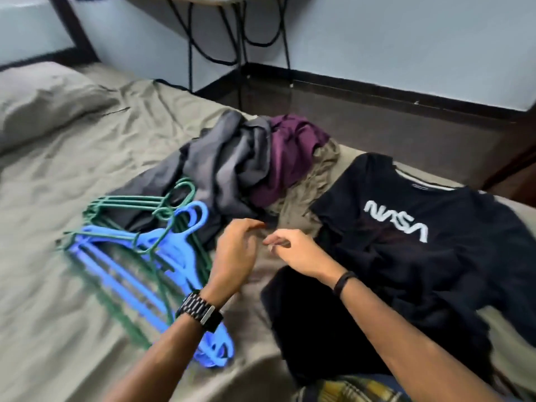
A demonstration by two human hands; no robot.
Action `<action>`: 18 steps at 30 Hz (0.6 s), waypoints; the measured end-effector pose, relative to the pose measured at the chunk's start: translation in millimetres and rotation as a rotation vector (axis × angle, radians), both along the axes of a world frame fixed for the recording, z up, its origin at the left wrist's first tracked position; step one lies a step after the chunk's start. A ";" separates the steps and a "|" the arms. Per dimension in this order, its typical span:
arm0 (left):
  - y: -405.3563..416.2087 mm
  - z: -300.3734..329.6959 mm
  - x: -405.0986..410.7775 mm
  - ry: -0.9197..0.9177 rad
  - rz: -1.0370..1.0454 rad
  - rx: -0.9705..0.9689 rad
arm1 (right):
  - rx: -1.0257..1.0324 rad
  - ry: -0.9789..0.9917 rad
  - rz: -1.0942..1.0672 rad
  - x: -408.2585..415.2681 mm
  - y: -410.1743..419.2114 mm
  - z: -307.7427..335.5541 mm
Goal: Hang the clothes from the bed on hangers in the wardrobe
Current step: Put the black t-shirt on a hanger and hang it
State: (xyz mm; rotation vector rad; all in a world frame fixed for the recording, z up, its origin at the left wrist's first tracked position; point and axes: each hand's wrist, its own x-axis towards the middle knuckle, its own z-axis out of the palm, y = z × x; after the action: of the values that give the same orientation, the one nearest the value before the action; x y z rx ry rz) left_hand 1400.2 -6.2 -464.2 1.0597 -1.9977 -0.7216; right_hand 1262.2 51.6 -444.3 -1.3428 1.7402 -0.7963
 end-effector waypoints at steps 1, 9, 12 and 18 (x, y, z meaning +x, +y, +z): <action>-3.3 -0.4 22.6 0.009 0.095 -0.023 | -0.012 -0.037 0.058 22.0 -4.7 -3.6; 10.2 -45.2 104.9 -0.178 0.588 0.121 | 0.057 0.280 0.312 115.2 -4.4 -51.5; 15.8 -57.8 102.7 -0.002 0.524 0.242 | 0.027 0.309 0.258 118.6 1.7 -59.9; 11.5 -60.0 99.3 0.180 0.550 0.219 | -0.035 0.034 0.026 122.4 6.2 -58.5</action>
State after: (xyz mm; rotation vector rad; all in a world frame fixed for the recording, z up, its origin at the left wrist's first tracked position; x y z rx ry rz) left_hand 1499.5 5.3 -524.2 1.5300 -1.3989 -0.7092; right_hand 1384.6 57.8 -502.9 -1.4074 1.7388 -0.7968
